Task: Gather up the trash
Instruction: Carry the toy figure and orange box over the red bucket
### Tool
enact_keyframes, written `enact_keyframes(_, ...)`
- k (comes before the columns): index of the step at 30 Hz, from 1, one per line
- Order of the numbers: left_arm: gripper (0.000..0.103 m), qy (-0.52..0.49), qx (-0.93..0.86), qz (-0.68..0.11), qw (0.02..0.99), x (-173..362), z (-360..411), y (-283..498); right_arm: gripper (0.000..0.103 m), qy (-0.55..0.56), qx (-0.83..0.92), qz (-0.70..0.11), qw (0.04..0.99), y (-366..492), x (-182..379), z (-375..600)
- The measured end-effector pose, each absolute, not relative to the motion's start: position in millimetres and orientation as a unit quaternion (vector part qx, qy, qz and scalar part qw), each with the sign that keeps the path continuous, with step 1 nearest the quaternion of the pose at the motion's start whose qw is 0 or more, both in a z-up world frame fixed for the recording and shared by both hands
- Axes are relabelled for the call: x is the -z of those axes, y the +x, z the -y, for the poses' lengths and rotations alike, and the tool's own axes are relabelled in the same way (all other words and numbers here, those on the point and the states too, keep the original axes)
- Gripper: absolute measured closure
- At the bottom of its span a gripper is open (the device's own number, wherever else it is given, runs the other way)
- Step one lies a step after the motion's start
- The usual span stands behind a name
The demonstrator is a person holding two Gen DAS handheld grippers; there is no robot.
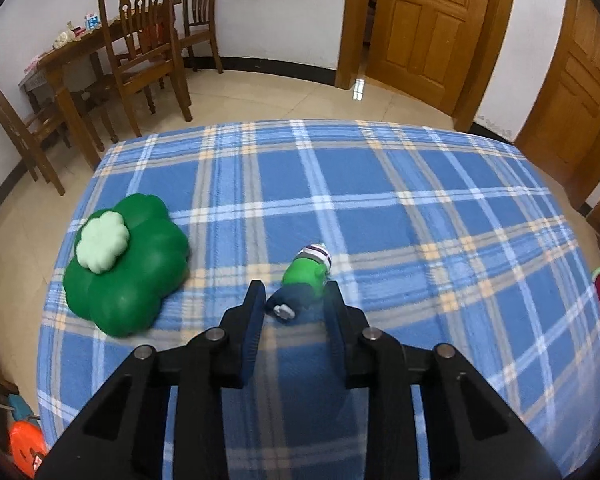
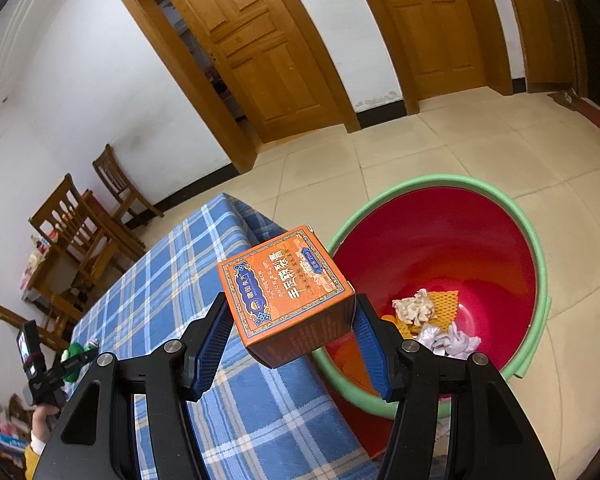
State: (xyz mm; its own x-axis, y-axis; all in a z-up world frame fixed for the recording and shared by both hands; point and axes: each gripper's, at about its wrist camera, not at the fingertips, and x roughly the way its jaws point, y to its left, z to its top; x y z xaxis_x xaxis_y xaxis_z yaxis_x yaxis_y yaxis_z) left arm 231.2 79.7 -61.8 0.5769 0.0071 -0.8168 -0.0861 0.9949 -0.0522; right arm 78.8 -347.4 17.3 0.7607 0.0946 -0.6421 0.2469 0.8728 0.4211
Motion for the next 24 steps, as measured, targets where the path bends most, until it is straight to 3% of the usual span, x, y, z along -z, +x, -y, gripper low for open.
enact_keyframes(24, 0.073, -0.066, 0.128, -0.417, 0.897, 2.6, 35.3, 161.2, 0.041, 0.278, 0.060, -0.329, 0.901, 48.8, -14.2, 376.9)
